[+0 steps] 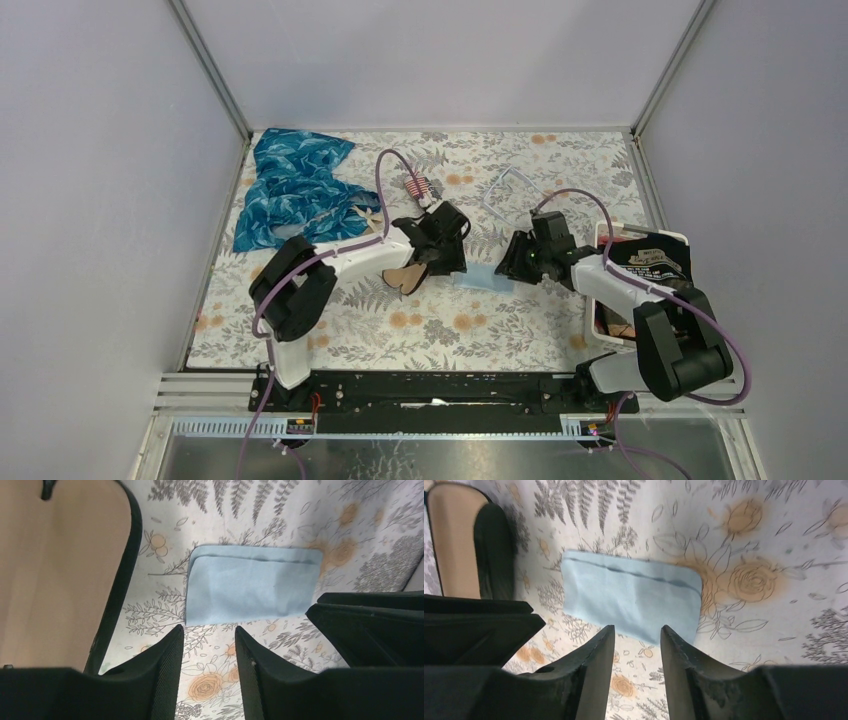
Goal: Organize the sunglasses
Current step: Fold the glasses cleaning cloth at the center of the board.
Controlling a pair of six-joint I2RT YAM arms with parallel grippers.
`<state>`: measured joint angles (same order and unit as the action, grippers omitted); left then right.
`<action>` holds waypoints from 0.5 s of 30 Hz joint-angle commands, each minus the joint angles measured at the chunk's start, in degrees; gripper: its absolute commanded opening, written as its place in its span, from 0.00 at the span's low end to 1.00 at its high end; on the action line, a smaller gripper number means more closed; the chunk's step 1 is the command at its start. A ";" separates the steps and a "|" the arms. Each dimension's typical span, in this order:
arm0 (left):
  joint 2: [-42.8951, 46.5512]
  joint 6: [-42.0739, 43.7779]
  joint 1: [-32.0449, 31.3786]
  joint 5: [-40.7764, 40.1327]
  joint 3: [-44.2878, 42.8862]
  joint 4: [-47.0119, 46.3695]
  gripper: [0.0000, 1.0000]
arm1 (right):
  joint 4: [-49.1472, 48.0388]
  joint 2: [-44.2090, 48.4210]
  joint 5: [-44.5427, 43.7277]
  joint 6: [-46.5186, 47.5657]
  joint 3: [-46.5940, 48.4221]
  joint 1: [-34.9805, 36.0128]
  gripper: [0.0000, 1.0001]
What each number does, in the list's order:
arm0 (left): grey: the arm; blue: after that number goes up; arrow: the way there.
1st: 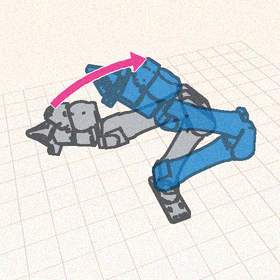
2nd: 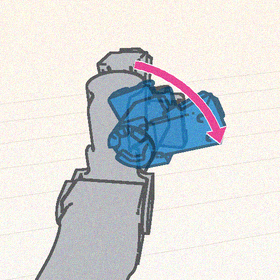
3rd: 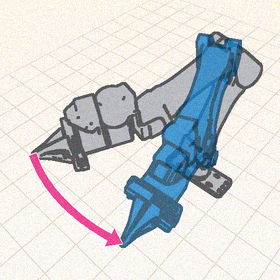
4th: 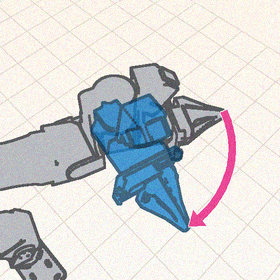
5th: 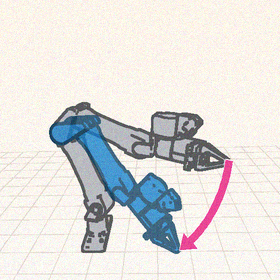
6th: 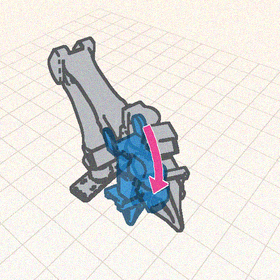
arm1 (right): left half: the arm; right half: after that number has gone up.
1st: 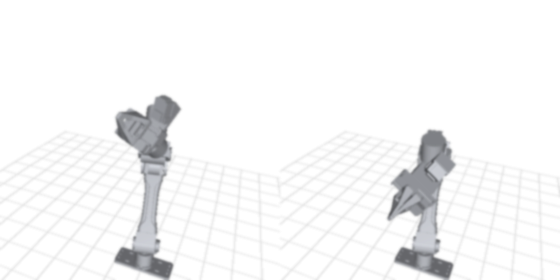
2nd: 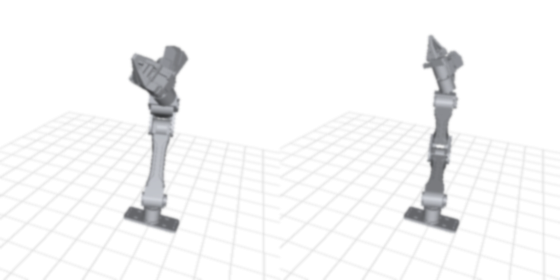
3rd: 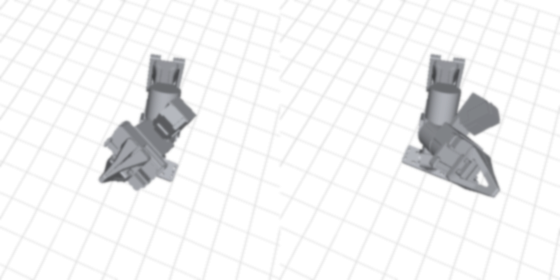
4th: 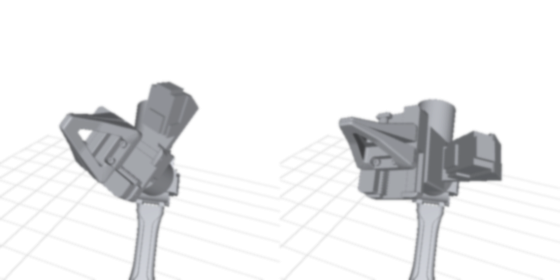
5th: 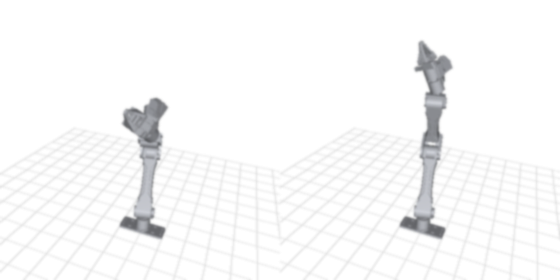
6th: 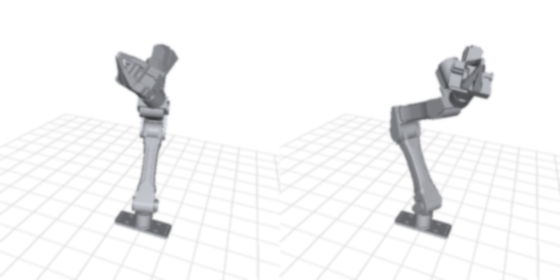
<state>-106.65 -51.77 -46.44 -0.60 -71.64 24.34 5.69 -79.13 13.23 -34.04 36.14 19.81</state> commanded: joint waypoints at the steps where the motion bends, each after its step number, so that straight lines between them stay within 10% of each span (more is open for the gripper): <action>1: -0.49 2.25 0.95 -3.07 -2.90 2.74 0.49 | 3.28 1.15 -5.97 2.64 2.80 -0.62 0.47; 15: 1.75 5.74 -5.02 -15.03 -10.95 9.93 0.47 | 4.34 2.27 -10.77 3.95 1.48 -1.87 0.55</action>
<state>-107.59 -48.60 -47.79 -6.52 -76.38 29.15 9.08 -76.97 5.04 -31.27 37.34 18.59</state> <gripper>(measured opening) 0.461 0.516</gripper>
